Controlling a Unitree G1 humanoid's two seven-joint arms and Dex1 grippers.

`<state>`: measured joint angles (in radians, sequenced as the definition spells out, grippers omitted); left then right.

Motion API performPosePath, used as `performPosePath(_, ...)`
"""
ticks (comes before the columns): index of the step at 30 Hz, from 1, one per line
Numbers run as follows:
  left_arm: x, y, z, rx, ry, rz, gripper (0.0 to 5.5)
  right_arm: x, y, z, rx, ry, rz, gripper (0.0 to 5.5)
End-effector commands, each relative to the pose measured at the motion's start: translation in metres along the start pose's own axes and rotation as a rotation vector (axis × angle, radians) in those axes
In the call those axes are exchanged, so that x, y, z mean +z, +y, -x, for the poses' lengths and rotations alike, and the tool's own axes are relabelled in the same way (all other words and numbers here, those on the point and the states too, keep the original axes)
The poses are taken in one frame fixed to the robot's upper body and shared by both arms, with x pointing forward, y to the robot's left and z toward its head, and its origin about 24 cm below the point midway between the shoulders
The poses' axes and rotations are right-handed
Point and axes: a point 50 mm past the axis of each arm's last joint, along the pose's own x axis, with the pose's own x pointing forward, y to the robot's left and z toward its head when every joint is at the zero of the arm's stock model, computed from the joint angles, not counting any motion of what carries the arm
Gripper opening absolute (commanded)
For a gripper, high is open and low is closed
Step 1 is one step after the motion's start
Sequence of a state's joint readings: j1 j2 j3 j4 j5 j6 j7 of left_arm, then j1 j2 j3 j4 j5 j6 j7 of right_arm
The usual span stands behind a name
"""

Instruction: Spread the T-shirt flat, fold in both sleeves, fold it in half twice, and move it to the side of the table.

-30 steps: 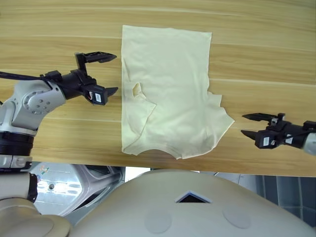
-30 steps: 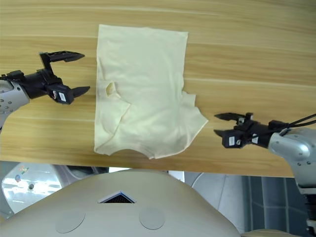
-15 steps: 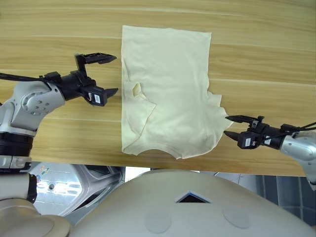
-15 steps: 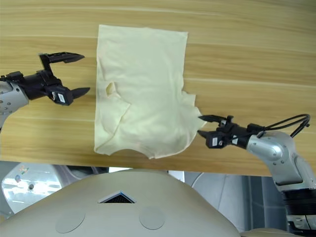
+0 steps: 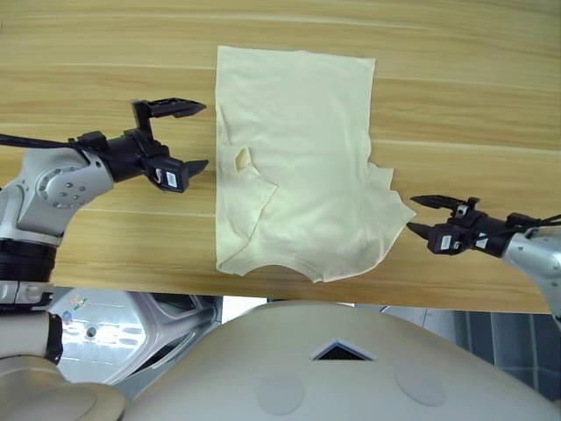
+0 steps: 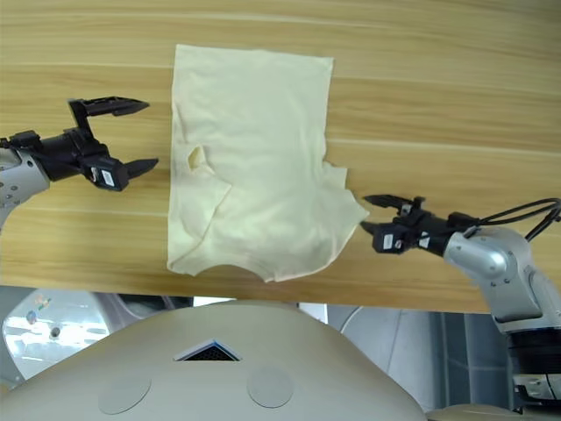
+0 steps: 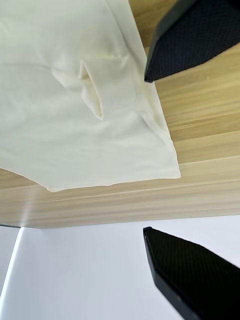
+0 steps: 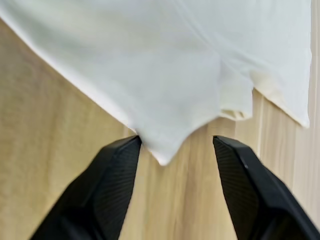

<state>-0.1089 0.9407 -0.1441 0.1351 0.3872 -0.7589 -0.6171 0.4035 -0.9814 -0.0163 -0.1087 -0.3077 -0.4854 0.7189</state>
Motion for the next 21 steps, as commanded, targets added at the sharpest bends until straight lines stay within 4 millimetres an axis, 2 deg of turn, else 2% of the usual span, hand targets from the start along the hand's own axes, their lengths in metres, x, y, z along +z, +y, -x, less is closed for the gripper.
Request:
performPosePath(1,0.0005,0.0038,0.0030,0.012,0.004,-0.007,5.37,-0.0093,0.0055,0.0016,0.057,0.059,-0.002,2.67)
performPosePath(10,0.0017,0.0048,0.0018,0.014,0.002,-0.011,5.37,-0.0053,0.0098,0.0025,0.074,0.027,-0.004,2.67)
performPosePath(21,0.0019,0.0043,0.0020,0.018,-0.002,-0.007,5.40,-0.0010,0.0129,-0.0027,0.067,-0.004,-0.025,0.88)
